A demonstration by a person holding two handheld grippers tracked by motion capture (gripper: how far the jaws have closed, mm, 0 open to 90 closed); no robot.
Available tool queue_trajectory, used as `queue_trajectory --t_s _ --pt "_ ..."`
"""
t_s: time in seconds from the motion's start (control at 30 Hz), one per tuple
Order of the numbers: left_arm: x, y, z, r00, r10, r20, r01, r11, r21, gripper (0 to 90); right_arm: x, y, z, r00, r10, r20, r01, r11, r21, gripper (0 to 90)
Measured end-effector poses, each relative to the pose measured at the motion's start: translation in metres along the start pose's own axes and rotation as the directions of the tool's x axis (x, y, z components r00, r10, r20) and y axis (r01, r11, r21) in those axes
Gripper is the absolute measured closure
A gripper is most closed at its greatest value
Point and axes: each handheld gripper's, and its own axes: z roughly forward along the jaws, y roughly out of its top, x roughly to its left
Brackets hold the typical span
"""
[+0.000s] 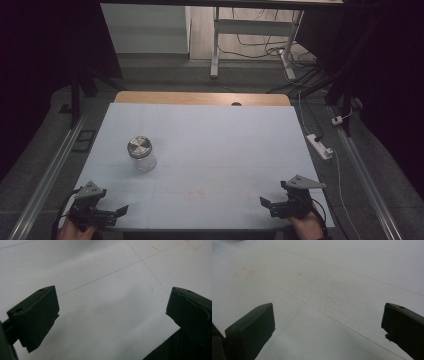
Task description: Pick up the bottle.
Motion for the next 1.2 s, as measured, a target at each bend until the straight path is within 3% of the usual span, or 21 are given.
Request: queue_trajectory --t_s 0.37,0.67,0.97,1.2 --pt "-0.002 0.008 0.001 0.9988 0.049 -0.008 -0.049 0.9985 -0.023 0.0 0.000 0.000 0.002 0.9999 -0.003 -0.010 0.003 1.000 0.011 0.0" --pt "0.002 0.014 0.005 0.9968 0.079 0.011 -0.078 0.9954 -0.056 0.0 0.000 0.001 0.002 0.9999 -0.007 -0.010 0.007 1.000 0.018 0.0" --pt "0.008 0.021 0.012 0.9952 0.089 0.040 -0.086 0.9937 -0.072 0.0 0.000 0.001 0.003 0.9999 -0.010 -0.014 0.010 1.000 0.022 0.0" --pt "0.013 0.028 0.015 0.9956 0.090 0.028 -0.087 0.9918 -0.093 0.0 0.000 0.001 0.003 0.9999 -0.008 -0.011 0.008 1.000 0.023 0.0"
